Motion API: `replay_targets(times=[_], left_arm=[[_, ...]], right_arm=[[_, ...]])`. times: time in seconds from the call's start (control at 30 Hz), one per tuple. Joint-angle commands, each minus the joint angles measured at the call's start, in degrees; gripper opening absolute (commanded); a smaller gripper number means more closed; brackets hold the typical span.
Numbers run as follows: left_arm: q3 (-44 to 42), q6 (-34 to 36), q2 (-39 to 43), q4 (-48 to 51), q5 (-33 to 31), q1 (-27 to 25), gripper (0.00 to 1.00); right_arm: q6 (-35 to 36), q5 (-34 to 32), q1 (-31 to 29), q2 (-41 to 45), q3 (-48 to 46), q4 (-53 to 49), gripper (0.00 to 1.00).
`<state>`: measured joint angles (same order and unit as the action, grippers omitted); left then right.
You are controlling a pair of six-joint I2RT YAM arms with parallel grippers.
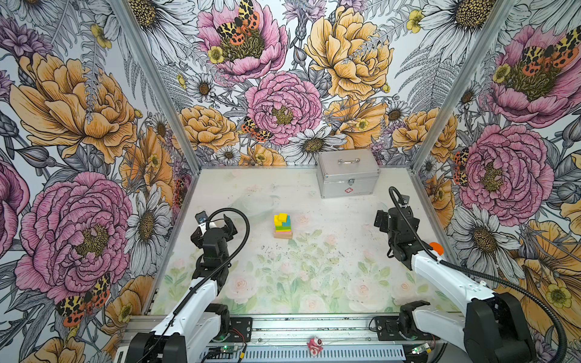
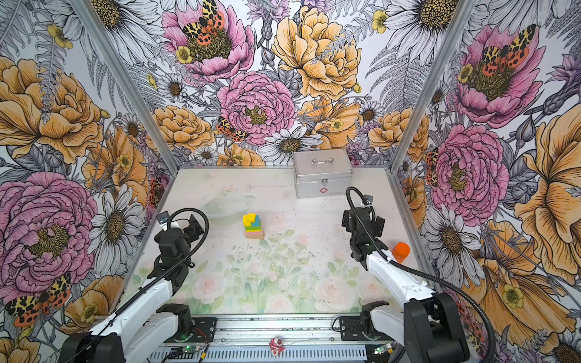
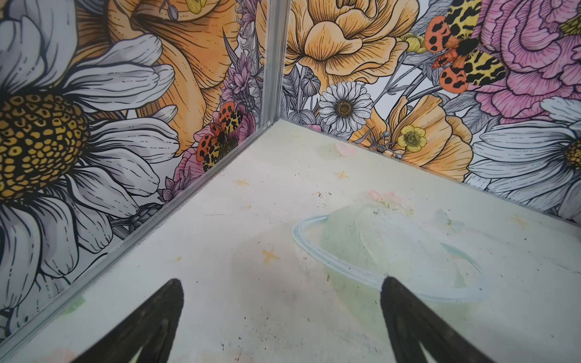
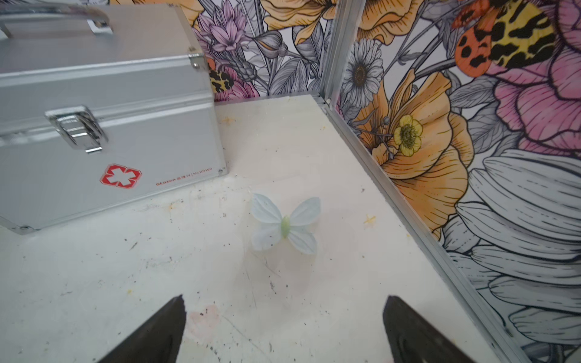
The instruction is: Build the wood block tower
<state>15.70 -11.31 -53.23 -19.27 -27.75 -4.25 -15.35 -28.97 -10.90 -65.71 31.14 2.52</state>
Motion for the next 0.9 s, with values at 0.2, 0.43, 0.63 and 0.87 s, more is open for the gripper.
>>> replay_targets(times=[0.2, 0.43, 0.63, 0.87], left_arm=[[1.75, 1.25, -13.04, -11.56, 4.27, 3.39, 0.99], [1.1, 2.26, -16.75, -19.95, 5.1, 5.86, 0.99], [-1.34, 3.12, -16.26, -24.74, 4.78, 6.45, 0.99], [-2.72, 4.35, -27.49, -41.57, 9.94, 7.16, 0.99]], right_arm=[[4.5, -2.33, 2.98, -2.5, -5.76, 18.1, 1.0], [4.94, -0.72, 4.48, -9.29, -8.36, 30.23, 1.0], [6.75, 1.89, 5.53, -9.89, -10.16, 35.82, 1.0], [10.07, 4.02, 6.49, -13.74, -11.14, 44.38, 1.0]])
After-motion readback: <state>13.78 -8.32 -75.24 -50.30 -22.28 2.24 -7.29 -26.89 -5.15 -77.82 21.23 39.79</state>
